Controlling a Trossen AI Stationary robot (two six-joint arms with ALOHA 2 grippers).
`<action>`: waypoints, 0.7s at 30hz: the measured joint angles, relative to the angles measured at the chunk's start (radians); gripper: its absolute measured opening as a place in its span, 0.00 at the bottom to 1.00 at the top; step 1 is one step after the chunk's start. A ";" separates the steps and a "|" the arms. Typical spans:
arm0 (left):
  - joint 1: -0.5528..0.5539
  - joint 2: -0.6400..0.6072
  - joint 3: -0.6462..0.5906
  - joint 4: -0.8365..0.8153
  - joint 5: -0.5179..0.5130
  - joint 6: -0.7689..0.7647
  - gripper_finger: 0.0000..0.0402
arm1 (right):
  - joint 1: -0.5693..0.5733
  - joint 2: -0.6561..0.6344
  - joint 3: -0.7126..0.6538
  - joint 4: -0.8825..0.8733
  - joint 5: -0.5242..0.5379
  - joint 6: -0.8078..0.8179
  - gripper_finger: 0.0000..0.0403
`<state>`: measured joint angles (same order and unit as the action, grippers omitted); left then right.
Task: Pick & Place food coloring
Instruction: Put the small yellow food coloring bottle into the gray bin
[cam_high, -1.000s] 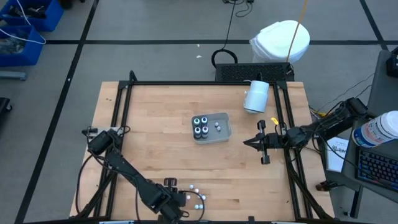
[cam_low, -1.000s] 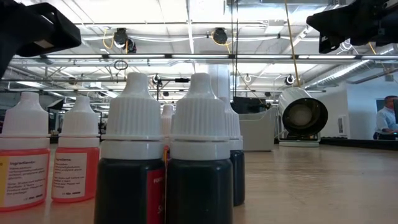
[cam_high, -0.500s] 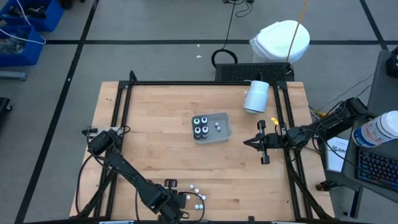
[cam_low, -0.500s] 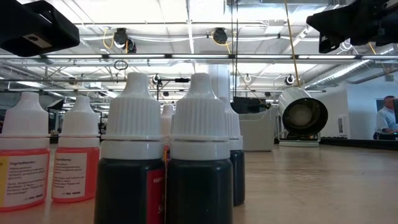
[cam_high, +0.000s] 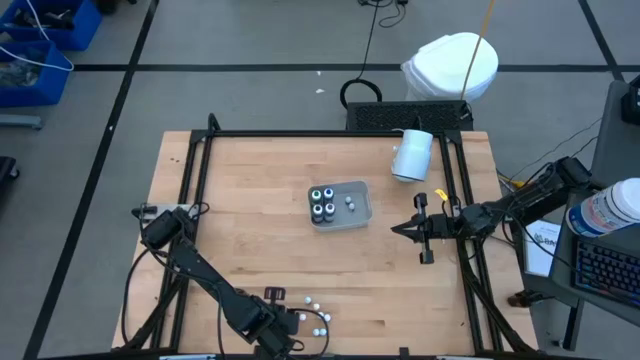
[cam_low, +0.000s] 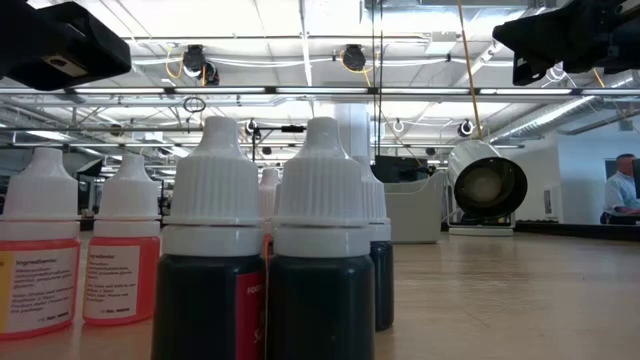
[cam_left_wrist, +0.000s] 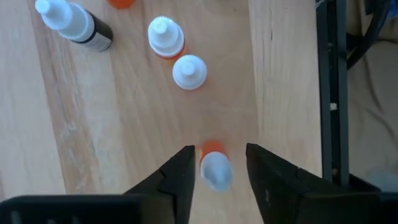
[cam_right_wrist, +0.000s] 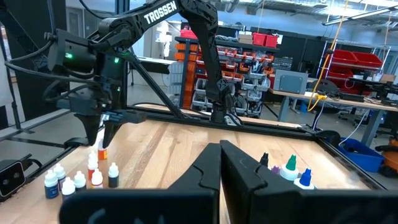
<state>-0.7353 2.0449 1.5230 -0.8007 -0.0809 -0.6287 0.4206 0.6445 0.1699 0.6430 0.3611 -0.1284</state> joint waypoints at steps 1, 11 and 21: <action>-0.001 0.000 0.000 -0.004 0.002 0.005 0.40 | 0.000 0.000 0.000 0.000 0.000 0.000 0.00; -0.013 0.000 0.000 -0.009 -0.001 0.008 0.49 | 0.000 0.000 0.000 0.000 0.000 -0.011 0.00; -0.014 0.000 0.000 -0.007 -0.006 0.017 0.41 | 0.000 0.000 0.000 0.000 0.000 -0.014 0.00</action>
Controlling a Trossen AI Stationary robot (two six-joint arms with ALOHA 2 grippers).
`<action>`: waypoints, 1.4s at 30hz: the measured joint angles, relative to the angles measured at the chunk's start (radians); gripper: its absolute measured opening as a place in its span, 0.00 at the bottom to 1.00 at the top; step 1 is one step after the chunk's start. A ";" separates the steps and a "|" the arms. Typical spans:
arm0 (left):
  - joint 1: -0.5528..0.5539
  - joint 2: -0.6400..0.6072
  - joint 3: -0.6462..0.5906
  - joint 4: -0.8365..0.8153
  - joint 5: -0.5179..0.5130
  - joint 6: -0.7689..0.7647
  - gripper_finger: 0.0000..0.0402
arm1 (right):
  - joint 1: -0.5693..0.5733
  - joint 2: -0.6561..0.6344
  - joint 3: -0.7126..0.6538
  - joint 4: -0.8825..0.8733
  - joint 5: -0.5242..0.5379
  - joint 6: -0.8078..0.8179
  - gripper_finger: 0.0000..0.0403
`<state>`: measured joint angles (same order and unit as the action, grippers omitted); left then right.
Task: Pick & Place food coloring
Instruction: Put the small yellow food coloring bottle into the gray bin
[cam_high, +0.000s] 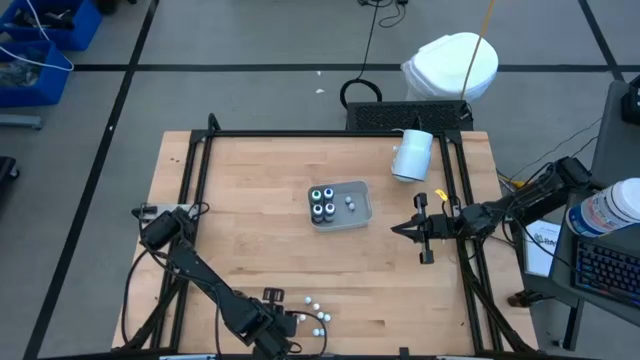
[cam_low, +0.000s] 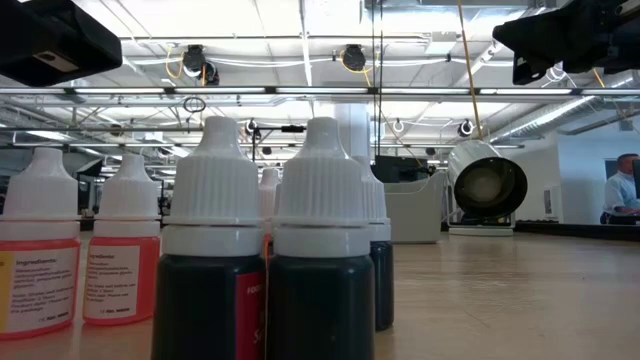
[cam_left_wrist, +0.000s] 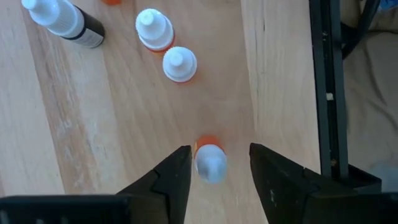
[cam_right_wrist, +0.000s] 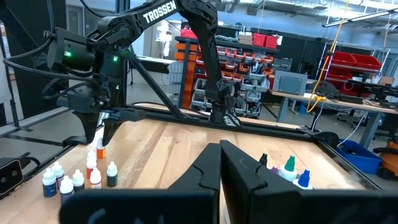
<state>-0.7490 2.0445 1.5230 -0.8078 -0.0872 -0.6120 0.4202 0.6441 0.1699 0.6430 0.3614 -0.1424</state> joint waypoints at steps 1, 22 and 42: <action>0.000 0.000 0.000 0.000 -0.002 0.001 0.41 | 0.000 0.000 0.000 0.000 0.000 0.000 0.00; -0.002 0.028 -0.032 0.019 0.043 0.002 0.38 | 0.000 0.000 0.000 0.000 0.002 -0.001 0.00; 0.021 0.028 -0.005 0.004 0.069 0.002 0.38 | 0.000 0.000 0.000 0.000 0.003 -0.004 0.00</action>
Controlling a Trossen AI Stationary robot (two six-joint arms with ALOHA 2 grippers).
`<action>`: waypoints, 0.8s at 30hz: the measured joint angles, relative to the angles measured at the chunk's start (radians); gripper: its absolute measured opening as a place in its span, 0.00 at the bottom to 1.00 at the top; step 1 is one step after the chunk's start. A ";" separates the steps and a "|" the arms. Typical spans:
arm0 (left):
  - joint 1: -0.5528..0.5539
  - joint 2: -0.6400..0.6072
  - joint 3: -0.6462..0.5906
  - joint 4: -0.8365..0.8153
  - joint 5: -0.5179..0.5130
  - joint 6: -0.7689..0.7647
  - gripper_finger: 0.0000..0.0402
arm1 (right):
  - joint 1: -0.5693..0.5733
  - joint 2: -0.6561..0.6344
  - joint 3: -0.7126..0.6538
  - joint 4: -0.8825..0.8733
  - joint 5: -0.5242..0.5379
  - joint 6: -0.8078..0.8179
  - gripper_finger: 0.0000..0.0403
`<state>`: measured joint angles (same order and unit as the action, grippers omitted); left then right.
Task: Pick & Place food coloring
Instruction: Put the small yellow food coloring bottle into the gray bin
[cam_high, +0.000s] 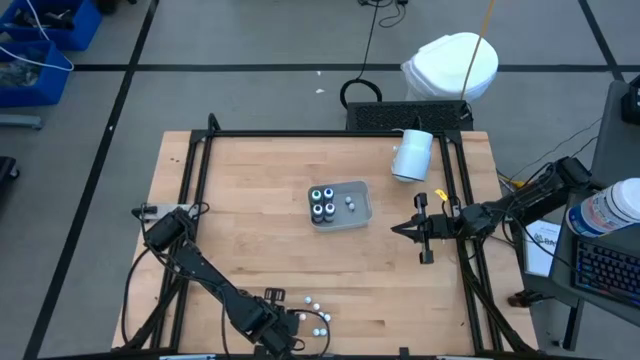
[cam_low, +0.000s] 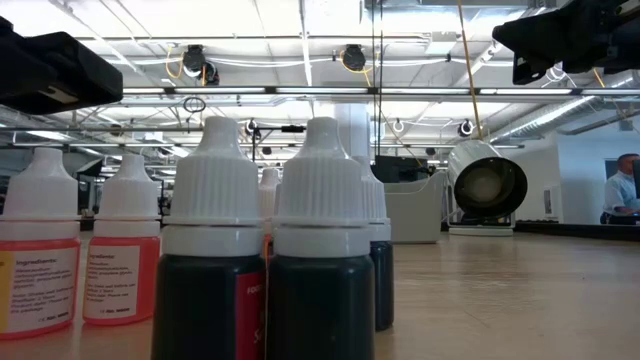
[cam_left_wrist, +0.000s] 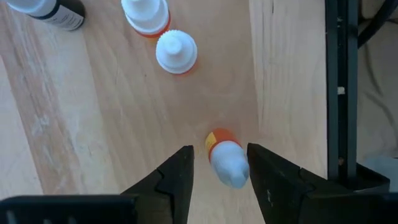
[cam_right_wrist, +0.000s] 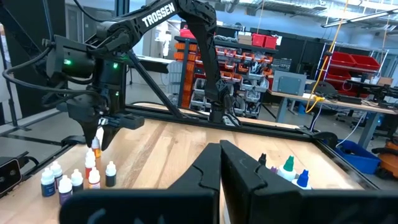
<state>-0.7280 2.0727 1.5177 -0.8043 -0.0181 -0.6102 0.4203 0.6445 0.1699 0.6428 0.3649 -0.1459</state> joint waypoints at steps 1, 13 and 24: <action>0.000 0.000 0.000 -0.003 0.000 0.000 0.37 | 0.000 0.000 0.000 0.000 0.000 0.000 0.00; 0.000 0.000 0.001 -0.007 -0.009 -0.001 0.18 | 0.000 0.000 0.000 0.000 0.000 -0.001 0.00; 0.030 -0.008 0.085 -0.123 -0.008 0.084 0.18 | 0.000 0.000 0.000 0.000 0.000 -0.001 0.00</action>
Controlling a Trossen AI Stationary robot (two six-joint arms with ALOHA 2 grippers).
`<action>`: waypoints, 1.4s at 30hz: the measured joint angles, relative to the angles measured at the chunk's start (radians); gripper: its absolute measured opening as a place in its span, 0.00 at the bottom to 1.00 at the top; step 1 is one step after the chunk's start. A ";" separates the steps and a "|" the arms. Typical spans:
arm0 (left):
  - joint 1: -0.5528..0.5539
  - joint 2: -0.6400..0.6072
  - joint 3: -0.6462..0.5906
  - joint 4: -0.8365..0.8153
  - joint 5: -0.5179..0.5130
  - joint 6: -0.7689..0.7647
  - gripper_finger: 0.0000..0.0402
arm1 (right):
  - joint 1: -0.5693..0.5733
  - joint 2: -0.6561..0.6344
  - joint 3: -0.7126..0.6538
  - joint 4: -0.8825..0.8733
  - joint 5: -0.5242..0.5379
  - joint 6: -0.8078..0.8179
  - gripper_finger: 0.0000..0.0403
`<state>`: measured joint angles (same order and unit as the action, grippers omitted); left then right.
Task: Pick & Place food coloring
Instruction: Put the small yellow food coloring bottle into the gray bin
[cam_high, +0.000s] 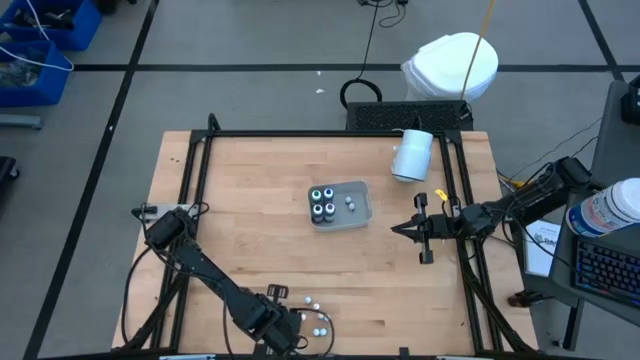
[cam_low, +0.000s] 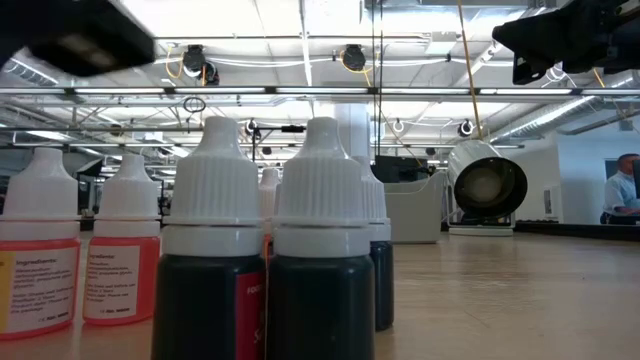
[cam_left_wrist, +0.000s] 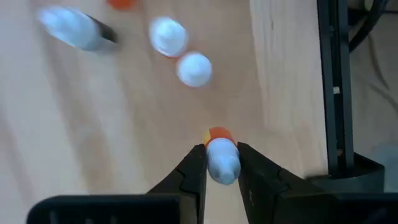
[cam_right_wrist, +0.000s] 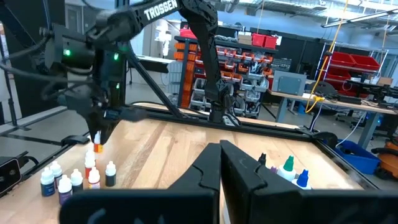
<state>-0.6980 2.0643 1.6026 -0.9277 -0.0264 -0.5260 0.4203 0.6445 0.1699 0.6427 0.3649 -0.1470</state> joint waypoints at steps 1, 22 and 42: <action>0.009 -0.001 0.029 -0.044 -0.003 0.017 0.18 | 0.000 0.000 0.000 0.000 0.000 0.000 0.00; 0.553 -0.005 0.517 -0.224 -0.264 0.753 0.20 | 0.000 0.000 0.000 0.003 0.000 -0.015 0.00; 0.773 0.272 0.683 -0.125 -0.106 1.009 0.20 | -0.002 0.000 0.000 0.019 0.004 -0.082 0.00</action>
<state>0.0754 2.3363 2.2856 -1.0528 -0.1324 0.4827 0.4187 0.6441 0.1703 0.6617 0.3691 -0.2295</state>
